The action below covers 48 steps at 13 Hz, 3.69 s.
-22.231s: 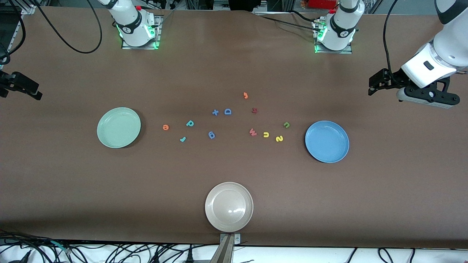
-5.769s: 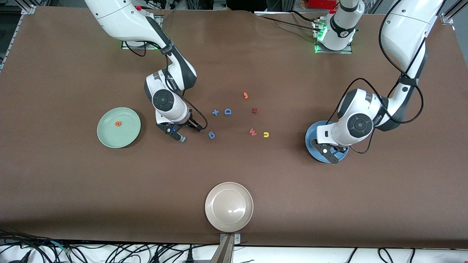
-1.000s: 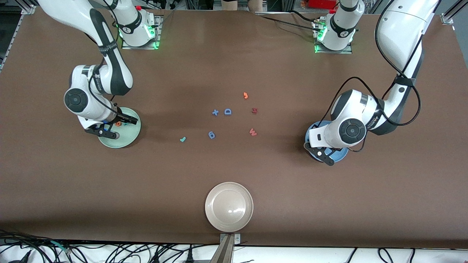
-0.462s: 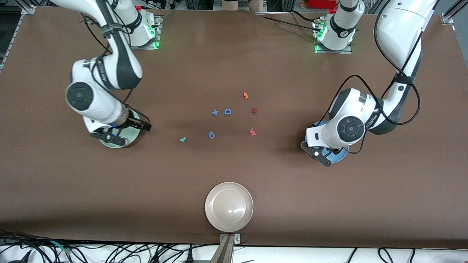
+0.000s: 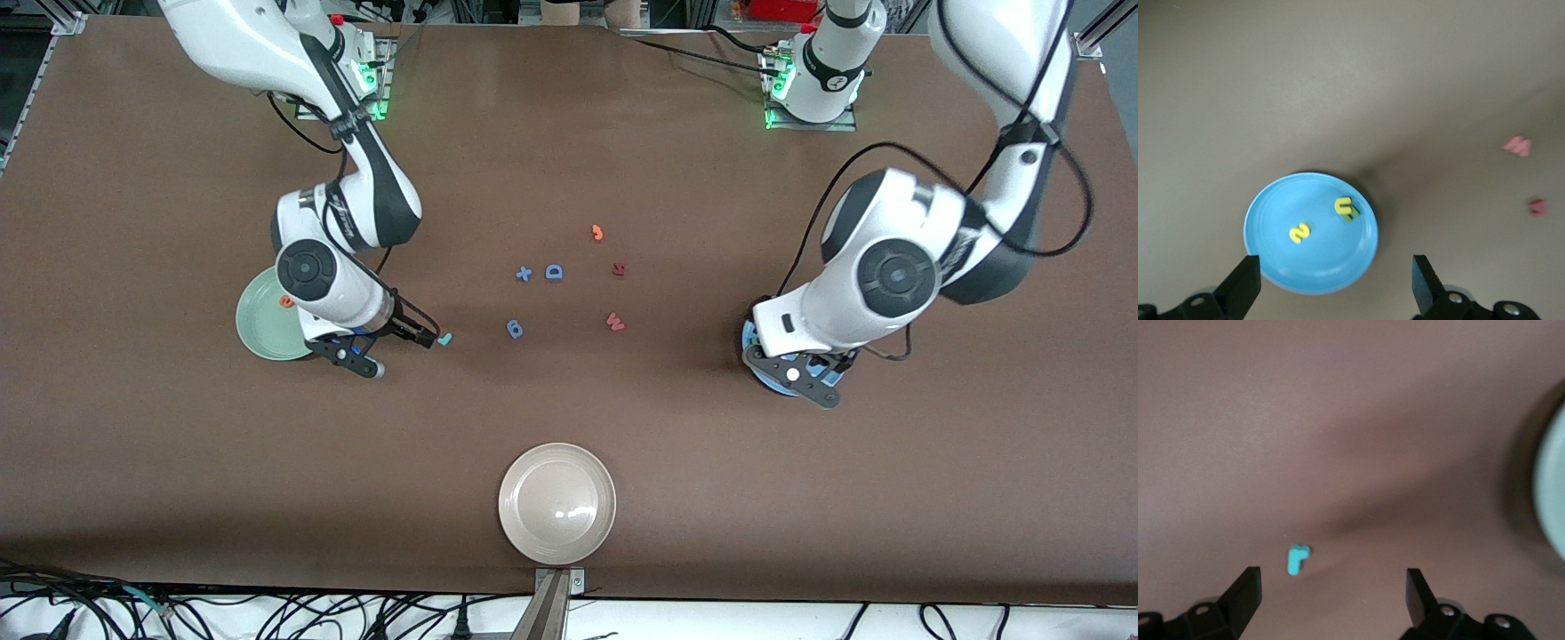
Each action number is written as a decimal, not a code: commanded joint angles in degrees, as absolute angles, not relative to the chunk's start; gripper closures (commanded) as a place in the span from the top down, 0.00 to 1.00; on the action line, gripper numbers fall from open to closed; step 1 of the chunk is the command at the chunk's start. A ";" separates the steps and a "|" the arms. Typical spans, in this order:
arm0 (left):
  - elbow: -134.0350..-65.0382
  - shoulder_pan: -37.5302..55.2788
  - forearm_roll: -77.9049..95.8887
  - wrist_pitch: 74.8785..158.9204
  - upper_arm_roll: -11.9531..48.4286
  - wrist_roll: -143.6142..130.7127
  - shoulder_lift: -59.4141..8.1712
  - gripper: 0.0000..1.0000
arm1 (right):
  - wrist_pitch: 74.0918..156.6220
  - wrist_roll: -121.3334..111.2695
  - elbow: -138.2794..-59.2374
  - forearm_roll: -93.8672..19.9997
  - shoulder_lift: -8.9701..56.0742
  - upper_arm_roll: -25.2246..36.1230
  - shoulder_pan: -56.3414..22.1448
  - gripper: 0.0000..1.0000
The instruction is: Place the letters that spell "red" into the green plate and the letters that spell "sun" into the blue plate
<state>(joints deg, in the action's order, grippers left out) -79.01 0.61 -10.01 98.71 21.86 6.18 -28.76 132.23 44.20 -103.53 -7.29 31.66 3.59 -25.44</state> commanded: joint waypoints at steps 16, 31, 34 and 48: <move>-96.68 6.94 2.99 94.75 4.04 0.70 0.53 1.00 | 143.17 49.75 -102.74 -8.70 39.90 2.55 -28.12 0.56; -95.71 7.12 2.90 93.69 4.04 0.97 -0.18 1.00 | 126.60 44.50 -102.13 -8.61 30.69 5.79 -27.60 0.00; -95.45 7.38 2.73 92.90 4.48 1.14 -0.18 1.00 | 117.71 37.73 -102.04 -8.70 26.03 10.36 -27.60 0.00; -93.08 7.38 -3.25 92.20 8.35 1.14 -0.97 1.00 | 134.02 5.27 -119.18 -10.63 26.45 25.58 -26.63 0.00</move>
